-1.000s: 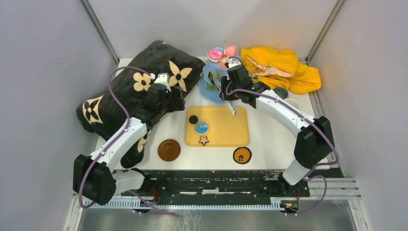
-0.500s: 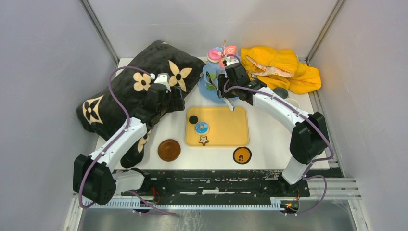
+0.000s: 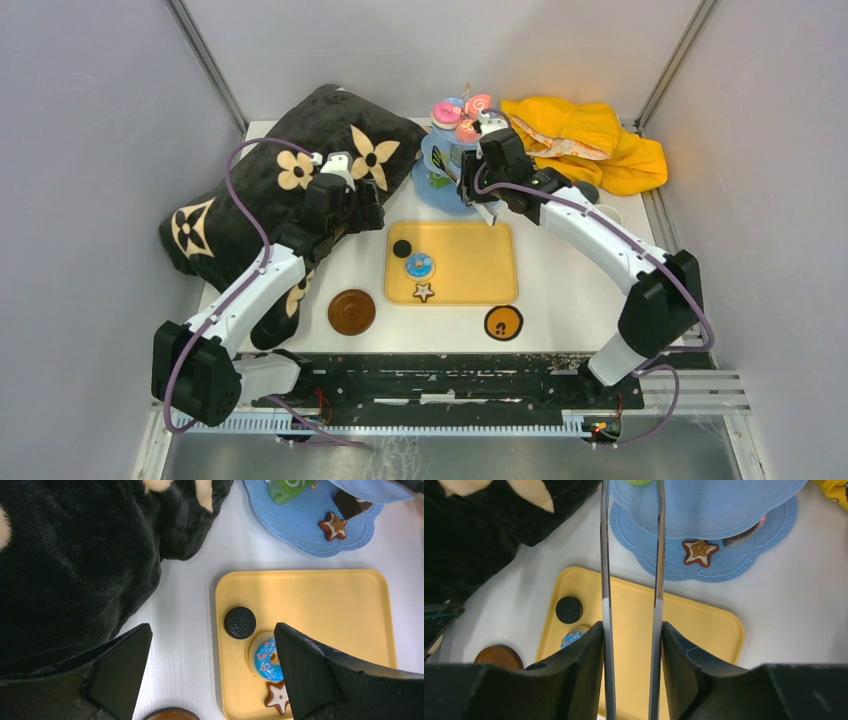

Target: Serve the afternoon tea

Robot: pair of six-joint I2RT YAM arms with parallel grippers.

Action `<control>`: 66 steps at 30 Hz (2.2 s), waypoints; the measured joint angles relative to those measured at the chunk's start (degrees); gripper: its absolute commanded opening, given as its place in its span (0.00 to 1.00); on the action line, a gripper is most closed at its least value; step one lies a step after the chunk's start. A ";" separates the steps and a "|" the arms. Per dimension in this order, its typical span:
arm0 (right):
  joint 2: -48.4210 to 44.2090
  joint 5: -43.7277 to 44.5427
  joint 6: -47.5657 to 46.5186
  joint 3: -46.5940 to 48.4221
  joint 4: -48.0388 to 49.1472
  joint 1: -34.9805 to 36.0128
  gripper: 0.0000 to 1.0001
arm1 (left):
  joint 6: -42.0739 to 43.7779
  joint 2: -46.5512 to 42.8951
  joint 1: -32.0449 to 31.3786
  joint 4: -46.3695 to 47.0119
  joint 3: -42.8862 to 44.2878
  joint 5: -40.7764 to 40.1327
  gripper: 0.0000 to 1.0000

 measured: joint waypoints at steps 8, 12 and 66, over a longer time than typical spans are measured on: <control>-10.08 -1.44 -1.60 -4.92 -2.03 0.00 0.31 | -0.02 0.00 0.02 0.00 0.00 0.13 0.99; -15.37 -4.20 -3.69 -9.11 -4.59 0.00 0.21 | 0.00 -0.11 0.11 -0.02 0.00 0.13 0.99; -30.91 1.11 -3.32 -27.91 -20.20 15.10 0.37 | -0.04 0.02 0.26 0.37 -0.02 1.88 1.00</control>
